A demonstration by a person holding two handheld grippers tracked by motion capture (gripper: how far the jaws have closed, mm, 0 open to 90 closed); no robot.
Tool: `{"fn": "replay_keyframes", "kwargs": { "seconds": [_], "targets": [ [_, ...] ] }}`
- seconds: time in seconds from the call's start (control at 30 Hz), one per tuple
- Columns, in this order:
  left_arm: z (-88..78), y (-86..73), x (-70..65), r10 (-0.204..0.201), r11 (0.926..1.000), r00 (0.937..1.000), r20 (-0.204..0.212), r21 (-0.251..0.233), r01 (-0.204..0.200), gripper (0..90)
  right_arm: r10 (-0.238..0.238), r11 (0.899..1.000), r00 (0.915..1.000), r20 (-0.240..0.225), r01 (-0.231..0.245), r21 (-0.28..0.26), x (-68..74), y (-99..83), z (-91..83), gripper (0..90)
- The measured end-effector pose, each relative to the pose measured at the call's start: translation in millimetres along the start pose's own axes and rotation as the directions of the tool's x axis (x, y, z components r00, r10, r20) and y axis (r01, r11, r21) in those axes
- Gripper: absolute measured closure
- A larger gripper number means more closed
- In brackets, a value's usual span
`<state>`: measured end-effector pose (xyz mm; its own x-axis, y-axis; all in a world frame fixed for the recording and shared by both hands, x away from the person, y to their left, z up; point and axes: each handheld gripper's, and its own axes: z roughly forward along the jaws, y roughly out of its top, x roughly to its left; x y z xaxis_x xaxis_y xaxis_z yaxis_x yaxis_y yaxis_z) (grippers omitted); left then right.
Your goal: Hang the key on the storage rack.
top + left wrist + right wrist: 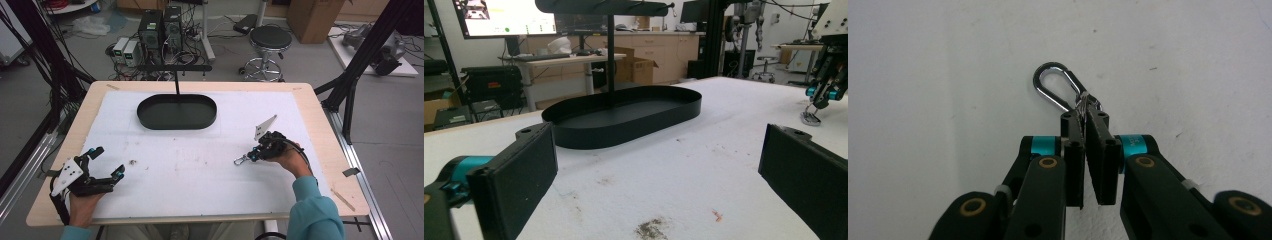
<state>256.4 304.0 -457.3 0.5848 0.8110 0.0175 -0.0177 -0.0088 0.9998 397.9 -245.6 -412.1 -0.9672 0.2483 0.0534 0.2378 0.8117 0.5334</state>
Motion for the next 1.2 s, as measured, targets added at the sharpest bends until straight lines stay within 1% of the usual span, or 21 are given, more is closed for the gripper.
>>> {"fn": "replay_keyframes", "kwargs": {
  "seconds": [0.07, 0.37, 0.43, 0.47, 0.5, 0.53, 0.57, 0.6, 0.63, 0.67, 0.7, 0.73, 0.77, 0.83, 0.87, 0.9, 0.97, 1.0, 1.1, 1.13, 1.2],
  "targets": [
    [-0.1, 0.0, 0.1, 0.0, 1.0, 1.0, 0.0, 0.0, 0.0, 2.7, 0.006, 1.0, 0.9999, -0.011, -0.006, 0.0, -0.7, -0.3, 0.3, 87.9],
    [-0.1, 0.0, 0.2, -0.004, 1.0, 1.0, -0.003, -0.004, 0.004, 2.8, 0.011, 1.0, 0.9999, 0.002, -0.011, 0.0, 0.6, 0.3, 0.0, 88.7],
    [0.0, 0.2, 0.9, -0.005, 1.0, 1.0, -0.002, 0.002, 0.005, 2.7, 0.017, 1.0, 0.9999, -0.004, -0.017, -0.026, 0.8, -1.1, -0.9, 88.7],
    [0.2, 0.2, 0.8, -0.005, 1.0, 1.0, -0.002, 0.002, 0.005, 2.8, 0.028, 0.999, 0.9996, -0.008, -0.028, -0.035, 1.4, -1.7, -1.6, 88.8],
    [0.3, 0.3, 0.7, -0.006, 1.0, 1.0, -0.001, 0.002, 0.006, 2.7, 0.04, 0.998, 0.9992, -0.001, -0.04, -0.046, 1.5, -2.2, -2.4, 88.8],
    [0.3, 0.3, 0.7, -0.006, 1.0, 1.0, -0.001, 0.002, 0.006, 2.8, 0.06, 0.997, 0.9981, -0.012, -0.061, -0.056, 1.2, -2.9, -3.2, 88.8],
    [0.6, 0.4, 1.0, -0.009, 0.9999, 1.0, -0.001, 0.004, 0.009, 2.8, 0.066, 0.995, 0.9977, -0.01, -0.067, -0.07, 1.4, -3.5, -4.0, 88.9],
    [0.6, 0.4, 1.0, -0.009, 0.9999, 1.0, -0.001, 0.004, 0.009, 2.8, 0.066, 0.995, 0.9977, -0.01, -0.067, -0.07, 1.4, -3.5, -4.0, 88.9],
    [0.7, 0.5, 1.3, -0.01, 0.9999, 0.9999, -0.002, 0.007, 0.01, 2.7, 0.073, 0.993, 0.9972, -0.017, -0.074, -0.09, 2.0, -4.8, -5.2, 88.9],
    [1.2, 0.7, 1.3, -0.01, 0.9999, 0.9999, 0.0, 0.011, 0.01, 2.7, 0.085, 0.992, 0.9963, -0.016, -0.086, -0.09, 2.4, -4.8, -5.9, 88.9],
    [1.2, 0.7, 1.3, -0.01, 0.9999, 0.9999, 0.0, 0.011, 0.01, 2.8, 0.085, 0.992, 0.9963, -0.016, -0.086, -0.09, 2.4, -4.8, -5.9, 88.9],
    [2.1, 1.2, 1.4, -0.005, 0.9997, 1.0, 0.008, 0.023, 0.005, 2.7, 0.078, 0.992, 0.9968, -0.018, -0.08, -0.102, 3.3, -4.4, -7.7, 88.9],
    [2.1, 1.2, 1.4, -0.005, 0.9997, 1.0, 0.008, 0.023, 0.005, 2.7, 0.075, 0.991, 0.997, -0.018, -0.077, -0.114, 3.3, -4.2, -8.3, 88.9],
    [4.0, 2.0, 2.6, -0.015, 0.999, 0.9998, 0.012, 0.042, 0.015, 2.8, 0.07, 0.986, 0.9972, -0.024, -0.073, -0.151, 2.7, -3.9, -10.7, 88.9],
    [4.0, 2.0, 2.6, -0.015, 0.999, 0.9998, 0.012, 0.042, 0.015, 2.8, 0.077, 0.982, 0.9966, -0.031, -0.081, -0.17, 2.9, -3.6, -11.9, 88.9],
    [4.8, 2.1, 3.0, -0.022, 0.9989, 0.9997, 0.014, 0.042, 0.021, 2.7, 0.067, 0.98, 0.9972, -0.034, -0.072, -0.187, 2.7, -3.2, -12.5, 88.9],
    [5.7, 2.7, 4.0, -0.019, 0.9987, 0.9997, 0.013, 0.048, 0.019, 2.7, 0.058, 0.973, 0.9975, -0.04, -0.065, -0.22, 3.0, -1.9, -13.4, 89.0],
    [7.3, 4.1, 5.1, -0.015, 0.9982, 0.9997, 0.019, 0.059, 0.014, 2.7, 0.056, 0.971, 0.9975, -0.043, -0.065, -0.231, 3.5, -1.4, -14.0, 89.0],
    [8.9, 6.3, 5.7, -0.019, 0.998, 0.9995, 0.024, 0.06, 0.018, 2.8, 0.057, 0.967, 0.9978, -0.035, -0.064, -0.248, 4.2, -0.3, -14.9, 89.0],
    [11.4, 10.9, 6.5, -0.017, 0.9975, 0.999, 0.04, 0.069, 0.014, 2.7, 0.049, 0.96, 0.9983, -0.031, -0.056, -0.273, 4.4, 0.2, -16.1, 89.0],
    [14.0, 15.9, 6.9, -0.01, 0.9963, 0.9981, 0.06, 0.085, 0.005, 2.7, 0.042, 0.955, 0.9988, -0.027, -0.048, -0.293, 4.3, 0.6, -17.0, 89.0]
  ]
}}
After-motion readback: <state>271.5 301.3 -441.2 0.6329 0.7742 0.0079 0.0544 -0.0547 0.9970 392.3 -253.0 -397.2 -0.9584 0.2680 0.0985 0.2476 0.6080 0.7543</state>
